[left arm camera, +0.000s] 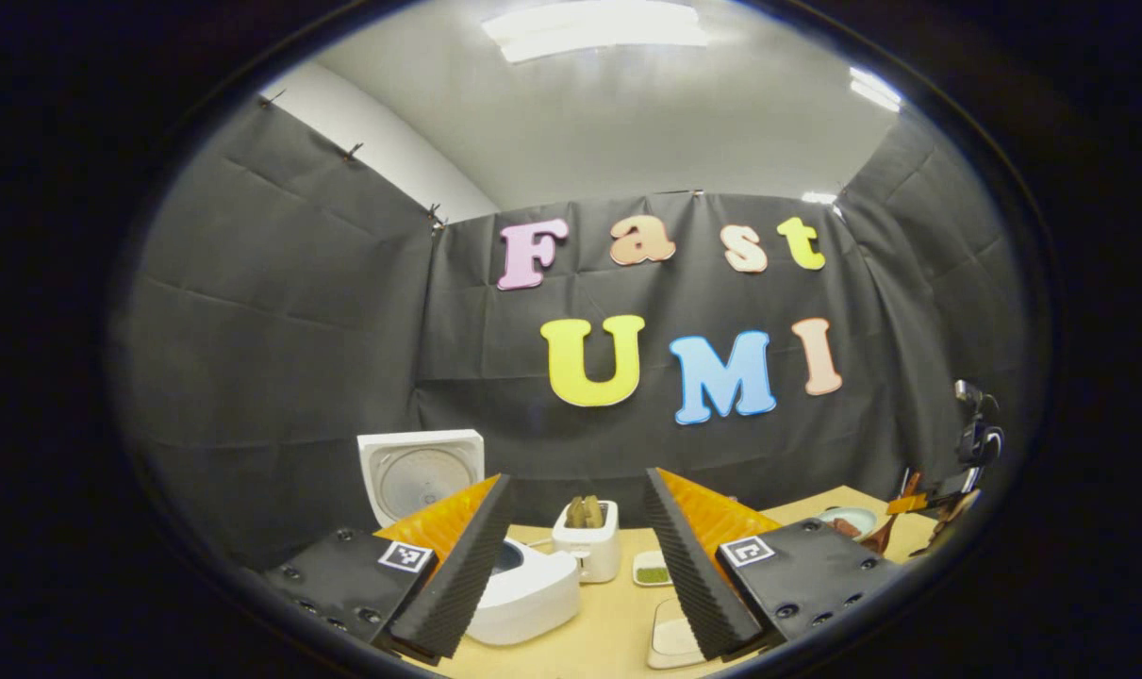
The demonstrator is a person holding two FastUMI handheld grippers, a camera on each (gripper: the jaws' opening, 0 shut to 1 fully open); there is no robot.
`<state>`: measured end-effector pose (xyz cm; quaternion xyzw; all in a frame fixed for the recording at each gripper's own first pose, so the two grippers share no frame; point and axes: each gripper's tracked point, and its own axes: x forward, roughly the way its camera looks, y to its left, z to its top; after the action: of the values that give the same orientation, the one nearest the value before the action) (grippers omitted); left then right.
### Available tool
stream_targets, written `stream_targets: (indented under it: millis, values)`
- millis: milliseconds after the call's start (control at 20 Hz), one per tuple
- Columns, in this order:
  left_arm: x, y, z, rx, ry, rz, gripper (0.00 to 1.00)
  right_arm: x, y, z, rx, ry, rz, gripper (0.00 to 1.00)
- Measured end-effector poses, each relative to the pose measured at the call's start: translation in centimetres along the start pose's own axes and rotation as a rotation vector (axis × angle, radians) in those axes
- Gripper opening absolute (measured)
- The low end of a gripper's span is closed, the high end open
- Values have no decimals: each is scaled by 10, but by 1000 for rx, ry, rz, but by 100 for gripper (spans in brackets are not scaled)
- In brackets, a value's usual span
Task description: Close the left gripper, press the button to open the rice cooker; take a wooden spoon from the chopstick holder with the right hand, scoop a spoonful of rice and pour it into the rice cooker, then put the wooden spoon back into the chopstick holder.
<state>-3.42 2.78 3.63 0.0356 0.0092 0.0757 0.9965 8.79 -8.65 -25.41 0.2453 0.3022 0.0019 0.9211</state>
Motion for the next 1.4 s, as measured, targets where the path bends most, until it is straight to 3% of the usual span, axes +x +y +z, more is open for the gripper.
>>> stream_targets:
  millis: [300,400,550,900,1300,1400]
  values:
    - [-1,-2,1,24,12,12,95,10,-5,-30,60,79,32,14]
    - [0,-2,3,30,10,14,95,7,-11,-27,64,53,31,19]
    - [3,-1,0,29,17,17,95,1,-31,-7,-36,-30,-55,100]
    - [17,9,2,17,7,19,95,-50,-11,54,-240,-198,-111,98]
    - [73,81,-4,21,26,152,95,-113,41,102,-338,-367,-89,98]
    - [95,103,-3,37,31,199,91,-126,50,107,-343,-387,-93,98]
